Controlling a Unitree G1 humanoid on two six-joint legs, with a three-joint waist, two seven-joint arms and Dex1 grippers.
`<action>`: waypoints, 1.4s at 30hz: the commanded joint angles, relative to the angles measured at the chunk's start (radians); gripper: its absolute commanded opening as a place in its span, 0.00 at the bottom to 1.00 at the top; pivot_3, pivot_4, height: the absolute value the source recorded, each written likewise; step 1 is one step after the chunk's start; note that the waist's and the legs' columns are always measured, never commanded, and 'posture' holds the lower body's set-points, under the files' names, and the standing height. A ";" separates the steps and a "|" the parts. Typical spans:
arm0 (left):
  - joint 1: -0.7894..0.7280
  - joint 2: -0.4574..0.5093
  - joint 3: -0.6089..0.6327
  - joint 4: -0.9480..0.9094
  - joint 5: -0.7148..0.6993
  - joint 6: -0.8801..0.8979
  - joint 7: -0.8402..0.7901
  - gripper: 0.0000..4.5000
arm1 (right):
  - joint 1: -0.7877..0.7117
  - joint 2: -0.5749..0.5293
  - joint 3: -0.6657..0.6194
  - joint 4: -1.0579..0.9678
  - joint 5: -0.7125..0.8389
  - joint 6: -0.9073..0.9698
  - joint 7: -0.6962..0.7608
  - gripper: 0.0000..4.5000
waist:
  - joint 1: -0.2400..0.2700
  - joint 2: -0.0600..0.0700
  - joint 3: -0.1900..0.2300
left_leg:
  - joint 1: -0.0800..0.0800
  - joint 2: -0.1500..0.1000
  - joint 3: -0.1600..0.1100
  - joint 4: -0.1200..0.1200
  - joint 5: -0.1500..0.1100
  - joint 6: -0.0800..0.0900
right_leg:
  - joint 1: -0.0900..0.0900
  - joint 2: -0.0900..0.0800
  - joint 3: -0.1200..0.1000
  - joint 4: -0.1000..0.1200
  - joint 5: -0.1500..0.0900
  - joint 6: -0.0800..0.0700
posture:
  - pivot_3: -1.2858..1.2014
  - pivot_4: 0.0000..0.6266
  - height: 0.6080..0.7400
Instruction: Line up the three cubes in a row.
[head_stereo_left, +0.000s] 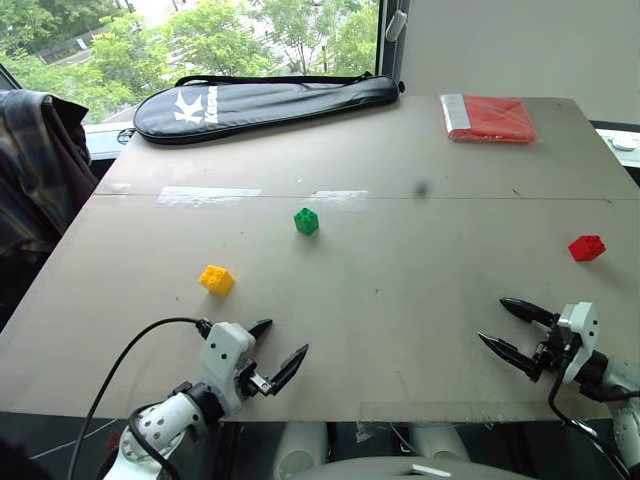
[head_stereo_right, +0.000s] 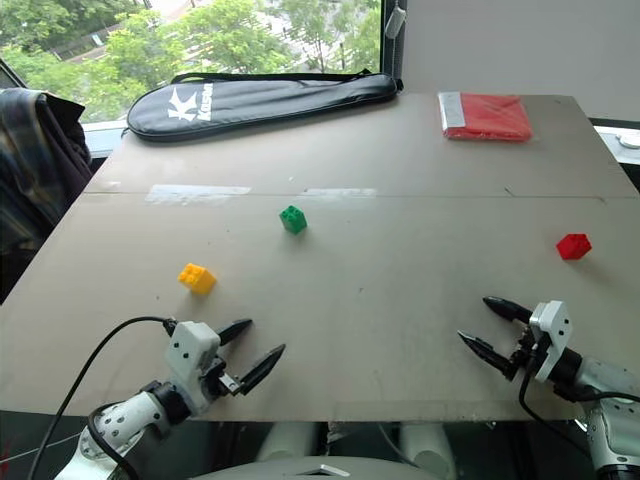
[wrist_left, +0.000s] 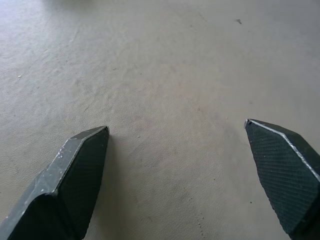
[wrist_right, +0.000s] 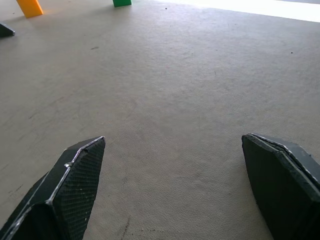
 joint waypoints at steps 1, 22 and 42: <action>-0.035 0.036 -0.006 -0.069 -0.059 0.079 -0.031 0.99 | -0.009 -0.022 -0.072 -0.041 0.056 0.036 -0.027 1.00 | 0.003 0.001 0.001 | 0.000 0.000 0.000 0.000 0.000 0.000 | 0.000 0.000 0.000 0.000 0.000 0.000 | 0.52 0.24 0.76; -0.559 0.220 -0.029 -0.272 -0.370 0.427 -0.081 0.99 | -0.351 -0.160 -0.241 0.314 -0.166 0.106 -0.549 1.00 | 0.003 0.004 0.005 | -0.002 -0.002 0.000 0.003 0.000 0.000 | 0.000 0.002 0.001 0.002 0.001 -0.001 | 0.52 0.24 0.76; -0.532 0.223 -0.038 -0.263 -0.333 0.380 -0.089 1.00 | -0.541 -0.198 -0.208 0.610 -0.154 0.121 -0.407 0.94 | -0.016 0.004 0.005 | -0.002 -0.002 0.000 0.003 0.000 0.000 | 0.000 0.002 0.003 0.002 0.001 -0.001 | 0.52 0.24 0.76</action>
